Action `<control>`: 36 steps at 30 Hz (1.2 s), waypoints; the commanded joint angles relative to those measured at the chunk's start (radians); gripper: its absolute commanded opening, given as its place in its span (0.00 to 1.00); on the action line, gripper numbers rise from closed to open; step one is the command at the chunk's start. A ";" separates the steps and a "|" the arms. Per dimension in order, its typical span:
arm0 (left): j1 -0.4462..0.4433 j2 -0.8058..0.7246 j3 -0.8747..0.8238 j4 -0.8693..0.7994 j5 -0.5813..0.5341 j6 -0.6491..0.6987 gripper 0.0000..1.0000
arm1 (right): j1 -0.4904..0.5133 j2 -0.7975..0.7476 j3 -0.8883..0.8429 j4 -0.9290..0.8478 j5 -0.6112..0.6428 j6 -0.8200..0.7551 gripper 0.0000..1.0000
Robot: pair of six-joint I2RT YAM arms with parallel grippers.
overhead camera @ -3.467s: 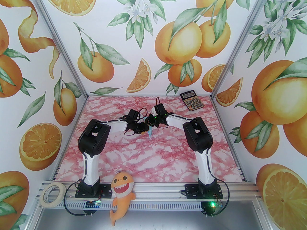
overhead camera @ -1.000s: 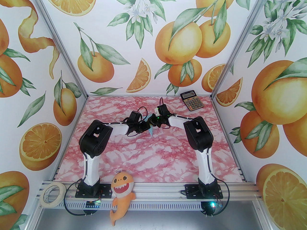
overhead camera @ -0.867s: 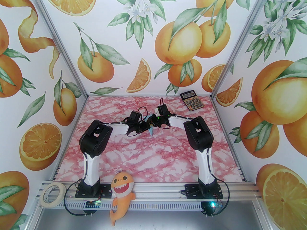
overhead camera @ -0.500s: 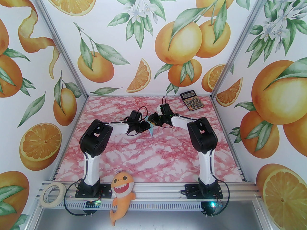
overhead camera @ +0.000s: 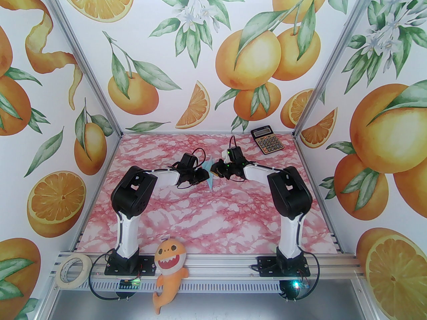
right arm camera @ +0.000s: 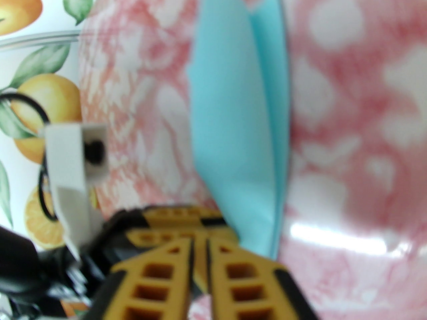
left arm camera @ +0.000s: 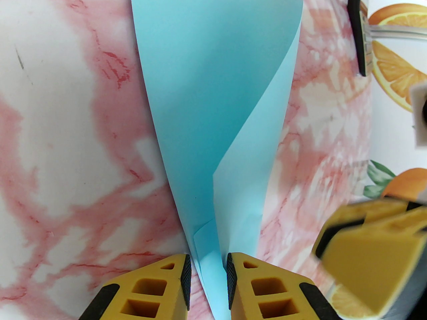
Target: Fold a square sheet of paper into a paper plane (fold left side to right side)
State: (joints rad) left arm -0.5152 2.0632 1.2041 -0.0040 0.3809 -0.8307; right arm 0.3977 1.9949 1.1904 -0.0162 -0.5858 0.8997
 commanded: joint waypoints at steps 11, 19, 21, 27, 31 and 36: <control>-0.005 0.052 0.034 0.031 -0.007 0.014 0.26 | -0.002 -0.064 -0.166 0.134 -0.061 0.034 0.03; -0.005 0.055 0.036 0.036 0.000 0.007 0.26 | 0.018 -0.037 -0.168 0.157 -0.065 0.047 0.04; -0.005 0.057 0.035 0.039 0.002 0.007 0.26 | 0.021 -0.026 -0.164 0.159 -0.069 0.050 0.04; -0.007 0.059 0.034 0.045 0.009 0.002 0.26 | 0.032 -0.008 -0.152 0.159 -0.069 0.053 0.04; -0.007 0.063 0.037 0.050 0.016 -0.004 0.26 | 0.038 0.000 -0.146 0.159 -0.068 0.053 0.04; -0.008 0.062 0.038 0.053 0.016 -0.005 0.25 | 0.041 0.010 -0.138 0.157 -0.069 0.053 0.05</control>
State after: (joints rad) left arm -0.5106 2.0708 1.2133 -0.0120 0.4011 -0.8375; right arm 0.4316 1.9713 1.0275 0.1116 -0.6376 0.9463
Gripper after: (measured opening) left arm 0.253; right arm 0.047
